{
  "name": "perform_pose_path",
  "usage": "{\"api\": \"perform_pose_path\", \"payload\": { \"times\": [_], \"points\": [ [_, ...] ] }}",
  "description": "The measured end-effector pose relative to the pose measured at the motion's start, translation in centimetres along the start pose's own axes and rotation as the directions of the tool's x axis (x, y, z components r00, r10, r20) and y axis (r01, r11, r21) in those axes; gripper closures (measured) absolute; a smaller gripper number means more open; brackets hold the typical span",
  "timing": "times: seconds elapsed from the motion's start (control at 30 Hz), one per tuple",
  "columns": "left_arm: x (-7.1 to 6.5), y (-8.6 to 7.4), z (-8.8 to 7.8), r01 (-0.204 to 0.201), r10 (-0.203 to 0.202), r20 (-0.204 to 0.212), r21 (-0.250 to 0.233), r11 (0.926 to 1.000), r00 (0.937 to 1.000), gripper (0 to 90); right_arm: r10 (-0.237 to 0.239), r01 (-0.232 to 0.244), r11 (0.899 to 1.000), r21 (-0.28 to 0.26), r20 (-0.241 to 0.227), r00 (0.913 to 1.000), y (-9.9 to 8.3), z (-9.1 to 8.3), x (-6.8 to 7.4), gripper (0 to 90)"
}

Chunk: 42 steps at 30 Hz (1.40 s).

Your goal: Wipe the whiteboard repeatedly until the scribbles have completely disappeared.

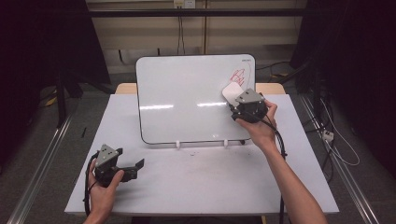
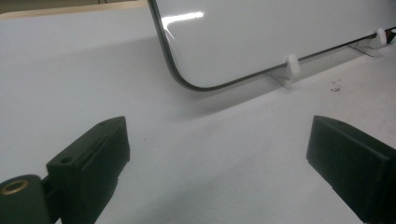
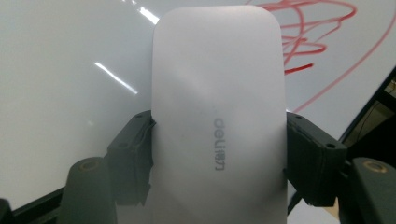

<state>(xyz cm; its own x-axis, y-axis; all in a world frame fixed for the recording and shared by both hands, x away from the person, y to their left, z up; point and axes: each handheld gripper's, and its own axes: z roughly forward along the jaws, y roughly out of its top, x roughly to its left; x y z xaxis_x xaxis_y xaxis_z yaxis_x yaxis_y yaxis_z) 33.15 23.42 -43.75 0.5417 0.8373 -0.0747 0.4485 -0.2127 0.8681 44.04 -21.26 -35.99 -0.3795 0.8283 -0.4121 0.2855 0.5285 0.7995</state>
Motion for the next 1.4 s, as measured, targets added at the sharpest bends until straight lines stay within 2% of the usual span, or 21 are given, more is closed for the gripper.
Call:
{"api": "perform_pose_path", "payload": {
  "times": [0.23, 0.4, 0.5, 0.67, 0.83, 0.9, 0.93, 0.97, 1.07, 1.27, 1.4],
  "points": [
    [0.0, 0.0, 0.0, -0.001, 0.001, 0.0, 0.0, 1.0, 1.0, 6.0, 0.018, -0.018, 1.0, -0.001, 0.013, 0.9997, 1.3, 0.4, -1.3, 31.4],
    [0.0, 0.0, 0.0, 0.0, 0.0, 0.0, 0.001, 1.0, 1.0, 6.0, 0.026, -0.026, 1.0, 0.001, 0.015, 0.9995, 1.2, 0.4, -1.3, 31.4],
    [-0.1, 0.0, 0.1, -0.005, 0.005, 0.0, 0.005, 1.0, 1.0, 6.0, 0.013, -0.012, 1.0, -0.008, 0.024, 0.9996, 1.0, 0.2, -0.9, 31.4],
    [-0.2, 0.1, 0.1, -0.009, 0.009, 0.002, 0.007, 0.9999, 1.0, 6.0, -0.002, 0.002, 1.0, -0.007, 0.009, 1.0, 0.7, 0.2, -0.1, 31.4],
    [-0.3, 0.1, 0.3, -0.005, 0.005, 0.002, 0.005, 1.0, 1.0, 6.0, -0.03, 0.03, 1.0, -0.009, -0.014, 0.9994, 0.4, 0.3, 1.5, 31.4],
    [-0.4, 0.2, 0.4, -0.009, 0.009, 0.0, 0.01, 0.9999, 1.0, 6.0, -0.06, 0.06, 0.998, -0.009, -0.03, 0.9977, 0.4, 0.3, 2.7, 31.4],
    [-0.5, 0.2, 0.5, -0.012, 0.012, 0.005, 0.012, 0.9999, 0.9999, 6.0, -0.06, 0.06, 0.998, -0.009, -0.03, 0.9977, 0.4, 0.3, 2.7, 31.4],
    [-0.6, 0.2, 0.6, -0.018, 0.017, 0.01, 0.014, 0.9997, 0.9998, 6.0, -0.065, 0.064, 0.998, -0.012, -0.034, 0.9974, 0.5, 0.4, 3.4, 31.4],
    [-0.9, 0.2, 0.8, -0.029, 0.029, 0.014, 0.021, 0.9993, 0.9995, 6.0, -0.081, 0.081, 0.997, -0.011, -0.035, 0.9961, 0.6, 0.4, 3.8, 31.4],
    [-1.0, 0.1, 0.9, -0.033, 0.032, 0.019, 0.027, 0.9991, 0.9993, 6.0, -0.094, 0.094, 0.996, -0.01, -0.054, 0.9941, 0.8, 0.6, 3.4, 31.4],
    [-0.8, 0.1, 0.7, -0.026, 0.026, 0.015, 0.02, 0.9995, 0.9996, 6.0, -0.091, 0.091, 0.996, -0.013, -0.05, 0.9946, 1.4, 0.8, 3.0, 31.4]
  ]
}}
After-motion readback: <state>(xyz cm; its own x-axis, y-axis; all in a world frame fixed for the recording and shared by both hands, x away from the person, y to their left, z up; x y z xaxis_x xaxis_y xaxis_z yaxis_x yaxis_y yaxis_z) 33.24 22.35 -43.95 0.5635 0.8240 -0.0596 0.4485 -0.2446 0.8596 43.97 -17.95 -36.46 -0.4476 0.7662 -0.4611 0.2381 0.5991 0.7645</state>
